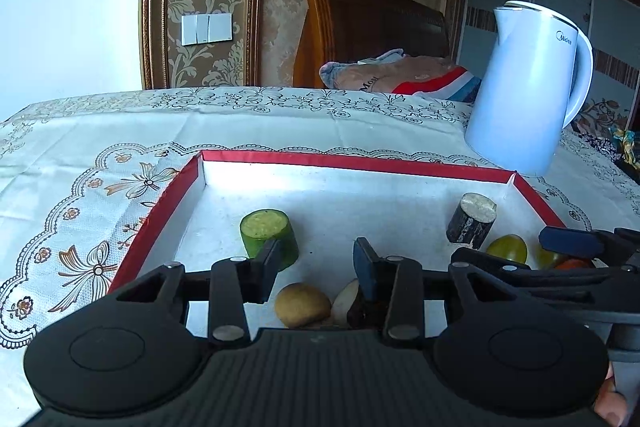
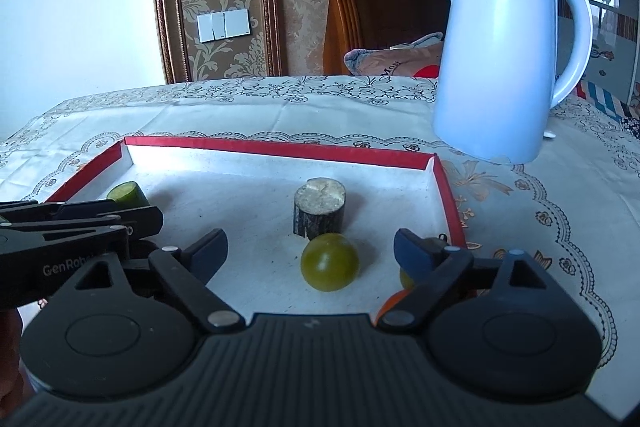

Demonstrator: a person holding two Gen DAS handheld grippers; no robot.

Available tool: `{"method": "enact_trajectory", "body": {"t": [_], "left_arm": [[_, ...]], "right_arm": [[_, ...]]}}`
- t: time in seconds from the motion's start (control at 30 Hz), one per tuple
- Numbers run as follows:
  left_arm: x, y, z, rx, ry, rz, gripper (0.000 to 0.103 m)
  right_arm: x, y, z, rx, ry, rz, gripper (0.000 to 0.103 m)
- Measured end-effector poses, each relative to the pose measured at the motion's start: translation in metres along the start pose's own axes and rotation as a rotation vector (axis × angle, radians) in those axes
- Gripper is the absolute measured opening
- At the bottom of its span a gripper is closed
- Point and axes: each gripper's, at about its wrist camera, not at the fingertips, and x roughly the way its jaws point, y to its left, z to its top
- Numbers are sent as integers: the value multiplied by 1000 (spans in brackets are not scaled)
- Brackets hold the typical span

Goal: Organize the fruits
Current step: 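Withdraw both open tools from the tray toward the remaining produce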

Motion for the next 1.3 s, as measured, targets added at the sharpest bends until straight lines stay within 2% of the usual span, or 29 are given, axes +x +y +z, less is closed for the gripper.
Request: {"method": "enact_trajectory", "body": {"t": [0.17, 0.27, 0.6, 0.97, 1.1, 1.3], "left_arm": [[-9, 2, -3, 6, -21, 2, 42], [-11, 5, -3, -1, -21, 3, 42], [-36, 12, -12, -22, -53, -21, 42], [-61, 15, -27, -10, -67, -47, 42], [-77, 14, -38, 25, -79, -69, 50], [-86, 17, -46, 32, -67, -102, 51]], "right_arm": [[-12, 2, -3, -14, -33, 4, 99], [-19, 2, -6, -28, -49, -27, 103], [-47, -17, -19, 55, -74, -10, 103], [-52, -11, -26, 21, -54, -21, 103], [-59, -11, -29, 22, -66, -11, 103], [-63, -4, -31, -22, -69, -21, 103]]}}
